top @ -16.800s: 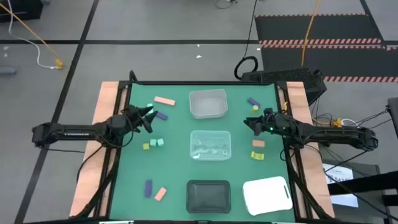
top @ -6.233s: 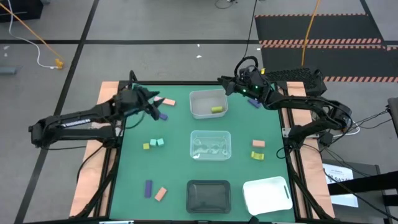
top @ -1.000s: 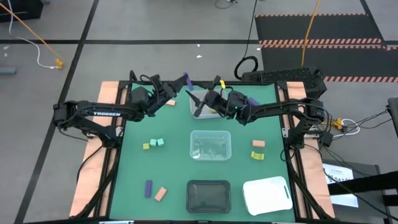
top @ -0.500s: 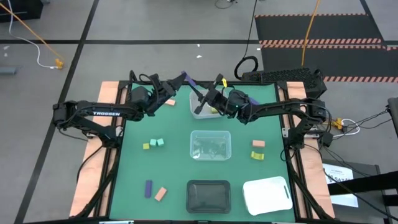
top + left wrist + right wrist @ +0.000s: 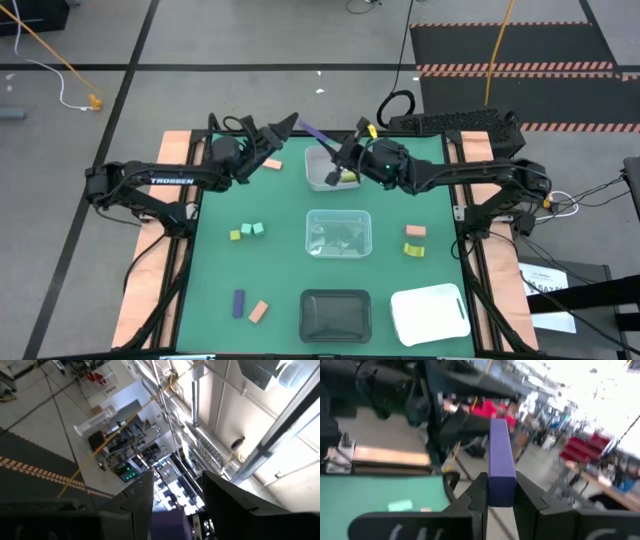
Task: Sort & place blocks by color
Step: Put the top left violet block into the transparent bin
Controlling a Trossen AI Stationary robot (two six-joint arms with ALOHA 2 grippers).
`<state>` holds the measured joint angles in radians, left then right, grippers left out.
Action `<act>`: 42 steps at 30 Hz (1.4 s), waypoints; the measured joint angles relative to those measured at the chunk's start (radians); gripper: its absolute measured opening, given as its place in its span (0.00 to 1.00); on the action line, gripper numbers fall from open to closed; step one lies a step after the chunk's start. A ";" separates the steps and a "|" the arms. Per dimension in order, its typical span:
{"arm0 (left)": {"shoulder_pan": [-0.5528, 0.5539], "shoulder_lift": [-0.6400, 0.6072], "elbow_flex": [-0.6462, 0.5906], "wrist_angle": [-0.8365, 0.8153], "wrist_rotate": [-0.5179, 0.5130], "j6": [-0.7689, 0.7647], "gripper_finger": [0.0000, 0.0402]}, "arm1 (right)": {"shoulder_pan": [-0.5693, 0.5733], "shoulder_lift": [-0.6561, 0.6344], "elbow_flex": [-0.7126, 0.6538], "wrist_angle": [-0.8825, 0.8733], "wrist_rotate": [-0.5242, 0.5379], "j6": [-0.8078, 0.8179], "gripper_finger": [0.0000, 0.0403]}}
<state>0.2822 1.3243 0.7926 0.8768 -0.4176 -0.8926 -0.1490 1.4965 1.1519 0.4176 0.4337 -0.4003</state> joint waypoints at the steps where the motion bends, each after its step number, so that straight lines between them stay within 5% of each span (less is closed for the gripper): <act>1: 0.006 0.000 0.000 0.000 -0.001 0.000 0.42 | 0.000 -0.012 0.000 -0.050 0.021 0.022 0.10; 9: 0.053 0.000 0.000 0.001 -0.003 0.031 0.42 | -0.022 -0.092 0.000 -0.475 0.046 0.317 0.10; 17: 0.080 0.000 0.000 0.001 -0.003 0.055 0.42 | -0.028 -0.109 0.000 -0.741 -0.324 0.533 0.10; 23: 0.102 -0.001 0.000 -0.075 -0.003 0.260 0.42 | -0.027 -0.101 -0.001 -0.826 -0.469 0.646 0.10; 27: 0.111 -0.001 0.000 -0.253 -0.003 0.375 0.42 | -0.025 -0.102 -0.038 -0.819 -0.623 0.787 0.10; 32: 0.110 -0.001 0.000 -0.519 0.071 0.344 0.42 | 0.016 -0.102 -0.158 -0.743 -0.752 0.925 0.10; 42: 0.044 -0.001 0.000 -0.871 0.256 0.284 0.42 | 0.160 -0.101 -0.382 -0.354 -0.683 1.182 0.10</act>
<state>0.3267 1.3231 0.7929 0.0058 -0.1618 -0.6083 0.0110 1.3958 0.7695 0.0640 -0.2489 0.7820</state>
